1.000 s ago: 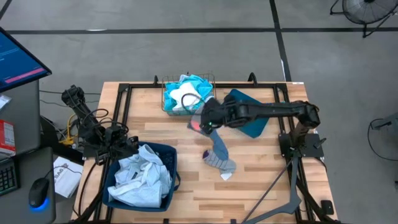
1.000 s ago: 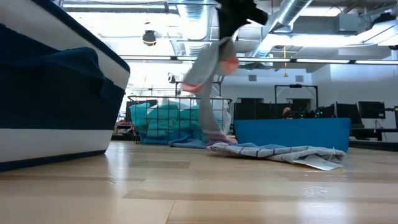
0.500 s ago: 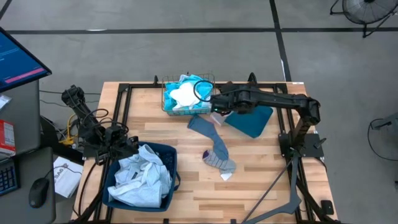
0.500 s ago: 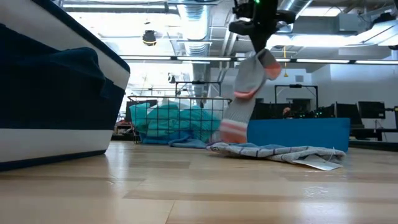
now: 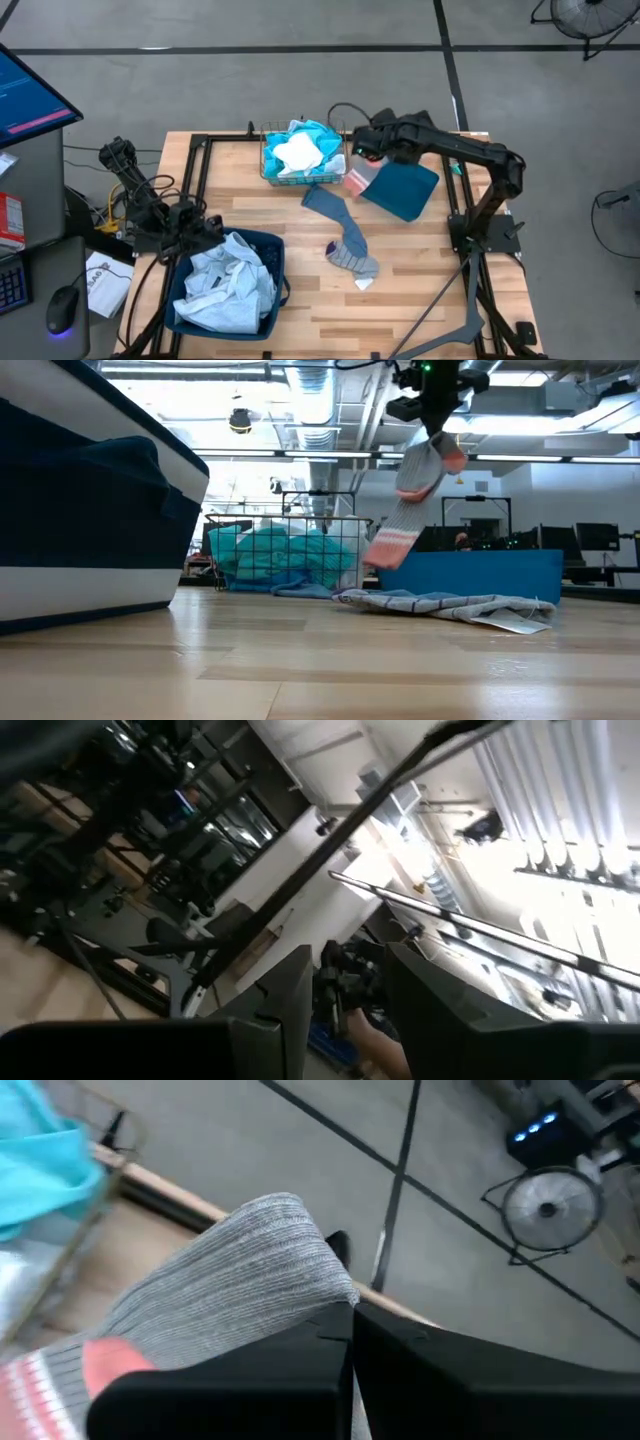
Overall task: Pick & Place Cloths
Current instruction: Put the gray sock into the blue bin
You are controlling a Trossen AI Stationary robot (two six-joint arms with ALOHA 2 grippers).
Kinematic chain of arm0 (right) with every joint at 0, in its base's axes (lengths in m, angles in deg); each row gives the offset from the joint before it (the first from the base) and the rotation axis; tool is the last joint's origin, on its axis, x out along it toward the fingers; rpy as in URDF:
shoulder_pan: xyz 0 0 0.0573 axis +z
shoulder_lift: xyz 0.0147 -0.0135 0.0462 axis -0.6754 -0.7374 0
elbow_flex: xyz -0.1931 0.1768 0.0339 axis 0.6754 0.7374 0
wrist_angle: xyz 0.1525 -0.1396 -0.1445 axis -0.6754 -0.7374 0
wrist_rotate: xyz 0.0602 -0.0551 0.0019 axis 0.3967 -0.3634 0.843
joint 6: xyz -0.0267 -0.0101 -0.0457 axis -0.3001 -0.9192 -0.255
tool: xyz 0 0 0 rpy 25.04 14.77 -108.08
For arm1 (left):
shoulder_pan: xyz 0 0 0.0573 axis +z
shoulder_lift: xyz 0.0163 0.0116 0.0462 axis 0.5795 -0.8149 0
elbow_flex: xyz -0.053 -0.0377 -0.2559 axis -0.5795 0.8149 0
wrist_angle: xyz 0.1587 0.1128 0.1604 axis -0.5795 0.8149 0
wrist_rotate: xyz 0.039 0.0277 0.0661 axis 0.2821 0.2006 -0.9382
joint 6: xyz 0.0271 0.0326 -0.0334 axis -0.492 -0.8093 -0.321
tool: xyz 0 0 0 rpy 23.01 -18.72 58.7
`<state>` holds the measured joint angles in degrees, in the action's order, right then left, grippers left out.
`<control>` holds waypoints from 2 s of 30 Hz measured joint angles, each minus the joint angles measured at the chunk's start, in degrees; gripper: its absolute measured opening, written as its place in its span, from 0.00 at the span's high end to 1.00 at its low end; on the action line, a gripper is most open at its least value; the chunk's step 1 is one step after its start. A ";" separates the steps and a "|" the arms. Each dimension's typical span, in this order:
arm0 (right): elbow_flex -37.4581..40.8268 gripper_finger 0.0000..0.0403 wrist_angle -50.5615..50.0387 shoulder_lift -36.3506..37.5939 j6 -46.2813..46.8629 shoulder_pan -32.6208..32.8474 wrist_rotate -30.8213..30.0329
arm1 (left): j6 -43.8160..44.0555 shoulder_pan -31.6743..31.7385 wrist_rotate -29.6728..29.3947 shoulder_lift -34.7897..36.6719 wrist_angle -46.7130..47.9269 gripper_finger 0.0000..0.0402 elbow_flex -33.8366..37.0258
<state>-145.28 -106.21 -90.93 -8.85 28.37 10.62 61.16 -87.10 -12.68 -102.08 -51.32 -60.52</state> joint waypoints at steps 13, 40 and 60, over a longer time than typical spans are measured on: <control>0.70 1.00 0.02 3.05 -5.15 -7.61 1.15 | -1.42 0.00 -3.57 0.26 0.23 0.77 0.00; 23.79 1.00 15.59 2.95 2.55 -3.59 16.53 | 15.45 39.18 43.36 6.65 9.32 1.00 0.00; 41.52 1.00 29.32 2.99 2.24 -3.73 28.97 | 18.18 67.45 52.09 1.09 19.34 1.00 -0.02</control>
<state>-103.76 -76.89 -87.94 -6.62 24.64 39.59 79.34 -19.65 39.41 -100.99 -31.98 -60.54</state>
